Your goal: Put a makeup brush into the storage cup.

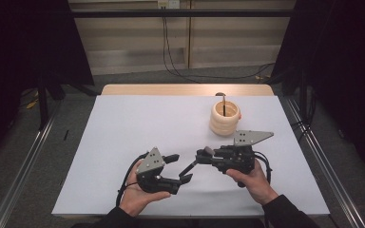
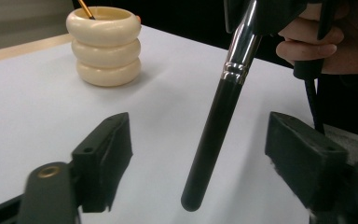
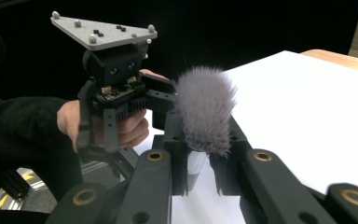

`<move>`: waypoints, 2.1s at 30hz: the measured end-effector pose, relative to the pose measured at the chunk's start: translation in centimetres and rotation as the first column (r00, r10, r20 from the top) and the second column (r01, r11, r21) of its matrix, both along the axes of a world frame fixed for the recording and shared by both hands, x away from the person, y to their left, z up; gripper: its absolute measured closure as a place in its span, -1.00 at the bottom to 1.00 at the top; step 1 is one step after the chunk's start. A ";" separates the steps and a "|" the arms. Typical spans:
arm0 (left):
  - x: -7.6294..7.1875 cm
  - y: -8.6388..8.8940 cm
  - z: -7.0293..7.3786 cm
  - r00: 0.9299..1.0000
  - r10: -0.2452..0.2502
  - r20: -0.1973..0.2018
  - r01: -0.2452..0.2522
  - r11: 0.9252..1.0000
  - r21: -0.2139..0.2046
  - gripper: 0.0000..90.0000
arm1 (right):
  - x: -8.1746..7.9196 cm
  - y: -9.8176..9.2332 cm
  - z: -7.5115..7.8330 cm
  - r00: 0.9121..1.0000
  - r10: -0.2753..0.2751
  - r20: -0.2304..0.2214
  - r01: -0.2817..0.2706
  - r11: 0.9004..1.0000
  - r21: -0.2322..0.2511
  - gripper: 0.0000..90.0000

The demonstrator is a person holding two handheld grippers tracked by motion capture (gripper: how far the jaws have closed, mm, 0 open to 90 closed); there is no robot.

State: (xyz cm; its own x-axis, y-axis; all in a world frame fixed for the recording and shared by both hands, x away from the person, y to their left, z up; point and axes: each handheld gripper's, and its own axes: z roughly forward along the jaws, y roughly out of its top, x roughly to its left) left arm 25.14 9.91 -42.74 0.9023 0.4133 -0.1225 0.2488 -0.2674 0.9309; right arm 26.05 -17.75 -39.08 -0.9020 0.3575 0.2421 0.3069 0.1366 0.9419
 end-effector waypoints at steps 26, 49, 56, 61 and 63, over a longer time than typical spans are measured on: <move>-0.2 3.7 0.5 0.984 0.178 0.003 -0.178 0.982 0.061 -0.93 | 0.2 -1.0 0.1 0.998 -0.053 0.020 0.053 0.998 -0.028 0.74; -1.4 7.5 0.5 0.954 0.283 0.095 -0.287 0.957 0.030 -0.97 | 0.4 -1.9 0.2 0.996 -0.084 0.026 0.085 0.996 -0.037 0.74; -1.6 8.7 0.2 0.947 0.306 0.096 -0.307 0.952 0.001 -0.96 | 0.4 -2.2 0.2 0.995 -0.092 0.024 0.094 0.995 -0.046 0.74; -1.9 9.4 0.1 0.943 0.322 0.090 -0.322 0.947 -0.014 -0.96 | 0.5 -2.5 0.3 0.994 -0.102 0.025 0.103 0.994 -0.043 0.74; -2.0 9.8 0.0 0.941 0.328 0.082 -0.328 0.945 -0.016 -0.96 | 0.6 -2.7 0.3 0.993 -0.112 0.025 0.113 0.993 -0.045 0.74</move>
State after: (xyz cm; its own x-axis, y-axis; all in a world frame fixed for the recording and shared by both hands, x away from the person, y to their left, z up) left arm 23.11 19.71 -42.79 0.7238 0.6878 -0.0549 0.2448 -0.1816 0.9524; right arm 26.61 -20.48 -38.74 -0.8605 0.4671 0.2033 0.3019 0.1462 0.9421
